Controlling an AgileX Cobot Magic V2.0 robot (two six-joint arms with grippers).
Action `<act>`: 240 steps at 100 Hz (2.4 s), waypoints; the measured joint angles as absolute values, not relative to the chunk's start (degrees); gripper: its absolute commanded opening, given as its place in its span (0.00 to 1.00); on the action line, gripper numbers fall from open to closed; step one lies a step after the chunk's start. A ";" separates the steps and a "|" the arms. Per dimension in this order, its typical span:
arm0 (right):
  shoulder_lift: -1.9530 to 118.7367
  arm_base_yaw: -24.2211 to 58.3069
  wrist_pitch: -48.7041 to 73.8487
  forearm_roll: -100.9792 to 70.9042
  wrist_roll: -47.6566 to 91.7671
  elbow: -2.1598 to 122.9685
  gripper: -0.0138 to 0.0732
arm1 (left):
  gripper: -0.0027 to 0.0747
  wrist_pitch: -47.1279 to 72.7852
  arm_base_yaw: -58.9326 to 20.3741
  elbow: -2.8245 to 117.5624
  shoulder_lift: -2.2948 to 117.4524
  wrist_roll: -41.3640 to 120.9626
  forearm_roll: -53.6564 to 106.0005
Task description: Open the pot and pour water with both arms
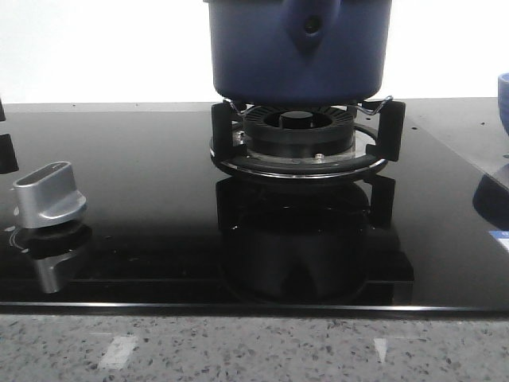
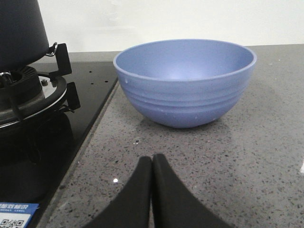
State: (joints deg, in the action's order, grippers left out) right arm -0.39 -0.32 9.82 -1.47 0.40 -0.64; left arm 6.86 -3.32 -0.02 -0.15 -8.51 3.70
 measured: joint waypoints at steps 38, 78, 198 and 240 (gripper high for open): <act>-0.39 -0.32 9.82 -1.47 0.40 -0.64 0.10 | 0.01 6.86 -3.32 -0.02 -0.15 -8.51 3.70; -0.39 -0.32 9.82 -1.47 0.40 -0.64 0.10 | 0.01 6.86 -3.32 -0.02 -0.15 -8.51 3.70; -0.39 -0.32 1.42 -14.46 0.40 -0.64 0.10 | 0.01 1.80 -3.32 -0.02 -0.15 -8.51 12.27; -0.39 -0.32 13.47 -39.30 0.40 3.02 0.10 | 0.01 2.28 -3.32 1.09 -0.15 -8.53 33.56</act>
State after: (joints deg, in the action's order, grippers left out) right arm -0.39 -0.32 13.47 -39.30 0.40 3.02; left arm 2.28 -3.32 1.09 -0.15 -8.53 33.56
